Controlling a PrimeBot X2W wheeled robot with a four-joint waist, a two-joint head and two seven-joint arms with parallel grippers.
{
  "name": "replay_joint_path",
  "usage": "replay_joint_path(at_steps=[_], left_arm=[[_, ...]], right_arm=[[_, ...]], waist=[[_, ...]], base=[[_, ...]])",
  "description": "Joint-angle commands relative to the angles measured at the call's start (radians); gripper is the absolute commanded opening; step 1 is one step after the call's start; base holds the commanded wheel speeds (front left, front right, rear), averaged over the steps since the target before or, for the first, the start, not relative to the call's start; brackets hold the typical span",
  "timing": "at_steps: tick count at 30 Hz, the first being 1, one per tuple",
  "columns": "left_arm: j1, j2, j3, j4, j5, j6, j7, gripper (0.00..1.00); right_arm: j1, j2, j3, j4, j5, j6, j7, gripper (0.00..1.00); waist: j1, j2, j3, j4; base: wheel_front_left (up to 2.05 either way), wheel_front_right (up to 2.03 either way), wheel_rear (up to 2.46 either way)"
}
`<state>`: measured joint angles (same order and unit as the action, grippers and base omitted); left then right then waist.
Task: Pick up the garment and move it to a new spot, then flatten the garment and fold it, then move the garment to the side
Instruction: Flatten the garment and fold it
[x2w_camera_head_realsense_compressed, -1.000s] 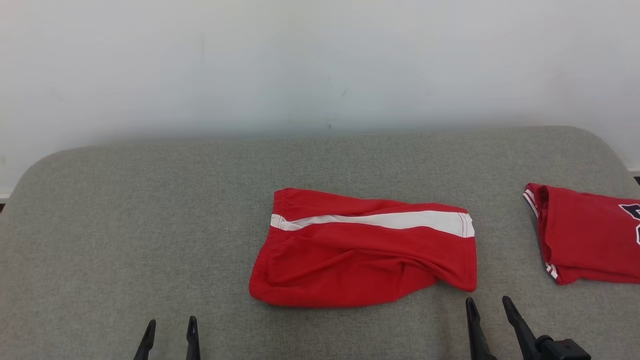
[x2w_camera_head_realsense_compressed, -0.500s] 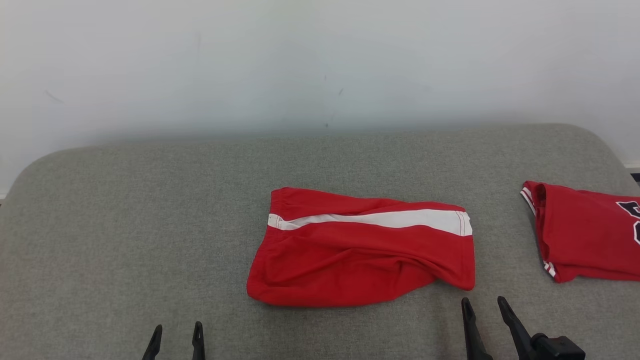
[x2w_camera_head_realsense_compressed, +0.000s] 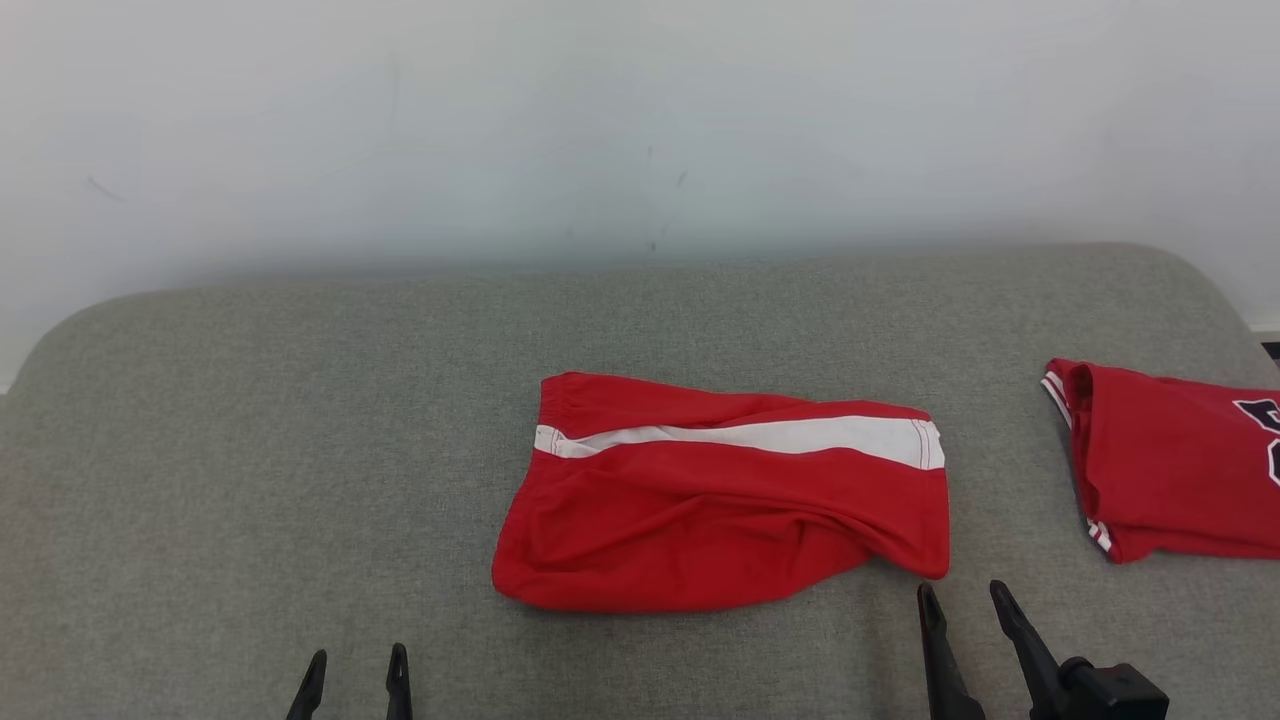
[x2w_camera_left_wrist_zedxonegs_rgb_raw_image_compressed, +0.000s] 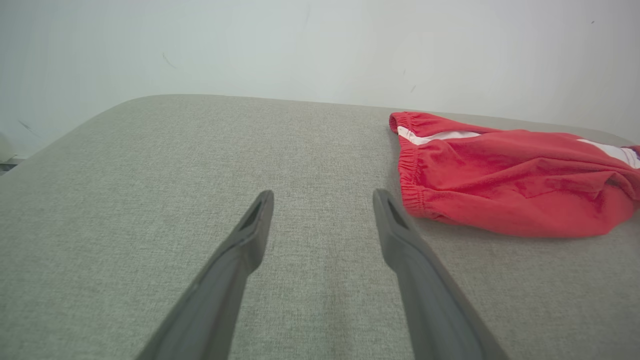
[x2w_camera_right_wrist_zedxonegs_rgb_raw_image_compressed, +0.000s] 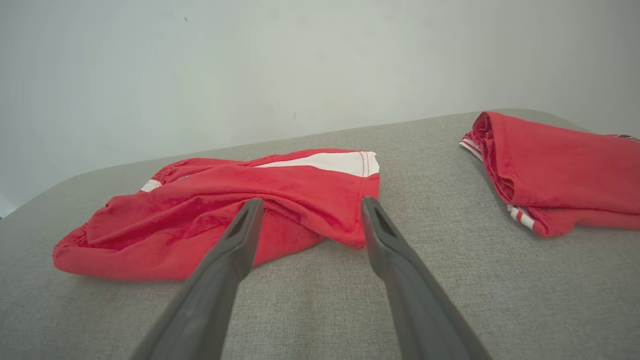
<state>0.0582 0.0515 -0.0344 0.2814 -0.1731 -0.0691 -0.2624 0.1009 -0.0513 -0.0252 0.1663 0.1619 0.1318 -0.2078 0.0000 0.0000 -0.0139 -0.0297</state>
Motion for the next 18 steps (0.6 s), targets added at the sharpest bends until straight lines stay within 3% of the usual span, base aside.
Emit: replay_joint_path(at_steps=[1, 10, 17, 18], left_arm=[[-0.006, -0.002, -0.001, 0.0, -0.002, 0.006, -0.003, 1.0], [-0.088, 0.024, -0.038, 0.072, 0.015, -0.027, -0.003, 1.0], [-0.282, 0.046, -0.083, 0.151, -0.028, -0.054, 0.08, 1.0], [-0.356, 0.045, -0.093, 0.182, -0.057, -0.056, 0.134, 1.0]], right_arm=[[-0.007, 0.002, 0.001, -0.005, -0.005, -0.002, 0.002, 1.0], [-0.038, 0.003, -0.024, -0.037, -0.019, -0.002, 0.032, 1.0], [-0.135, -0.034, -0.017, -0.085, 0.019, -0.002, 0.21, 1.0], [-0.18, -0.059, -0.016, -0.1, 0.033, -0.002, 0.288, 1.0]], waist=[[0.0, 0.0, 0.0, -0.002], [0.0, 0.0, 0.019, -0.001], [0.0, 0.0, 0.09, -0.004], [0.0, 0.0, 0.117, -0.011]], base=[[0.0, 0.0, 0.0], [0.0, 0.0, 0.0], [0.0, 0.0, 0.0], [0.0, 0.0, 0.0]])
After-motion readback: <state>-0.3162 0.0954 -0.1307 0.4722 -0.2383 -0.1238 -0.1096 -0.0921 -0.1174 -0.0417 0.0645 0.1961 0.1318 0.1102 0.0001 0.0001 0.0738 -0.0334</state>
